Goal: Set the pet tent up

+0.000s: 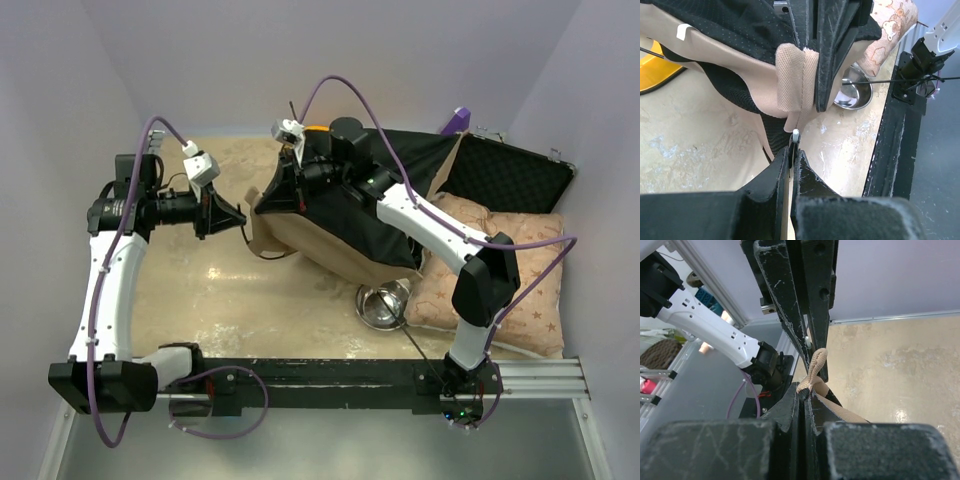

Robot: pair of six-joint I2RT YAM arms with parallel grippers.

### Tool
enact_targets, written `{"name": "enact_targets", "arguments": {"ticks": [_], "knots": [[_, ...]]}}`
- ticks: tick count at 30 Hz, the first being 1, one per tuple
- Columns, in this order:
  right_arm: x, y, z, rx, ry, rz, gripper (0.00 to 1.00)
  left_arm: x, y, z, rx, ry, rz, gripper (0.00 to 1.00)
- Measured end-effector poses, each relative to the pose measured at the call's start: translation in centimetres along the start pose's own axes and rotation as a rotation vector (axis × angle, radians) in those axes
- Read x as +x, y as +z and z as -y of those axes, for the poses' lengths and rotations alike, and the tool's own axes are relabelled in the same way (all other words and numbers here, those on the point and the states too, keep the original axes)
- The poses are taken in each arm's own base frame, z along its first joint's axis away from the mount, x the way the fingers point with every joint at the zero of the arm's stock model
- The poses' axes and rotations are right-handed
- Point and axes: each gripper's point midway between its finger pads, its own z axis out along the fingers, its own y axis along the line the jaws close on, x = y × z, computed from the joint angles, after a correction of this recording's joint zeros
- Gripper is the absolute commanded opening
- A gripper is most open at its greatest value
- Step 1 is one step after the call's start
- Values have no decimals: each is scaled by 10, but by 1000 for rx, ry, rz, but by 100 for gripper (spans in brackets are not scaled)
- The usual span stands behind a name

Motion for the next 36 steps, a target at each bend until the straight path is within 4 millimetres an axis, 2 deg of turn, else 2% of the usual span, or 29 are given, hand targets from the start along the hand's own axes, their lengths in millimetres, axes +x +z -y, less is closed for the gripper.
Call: {"name": "enact_targets", "arguments": {"ticks": [8,23,36], "knots": [[6,9,-7,-26,-43,-17,0,3,5,4,22,-22,-24,0],[5,10,-9,-34,-30,-5,0,14,7,6,23,-36,-31,0],[9,9,-9,-48,-73,-19,0,14,8,4,26,-54,-41,0]]}}
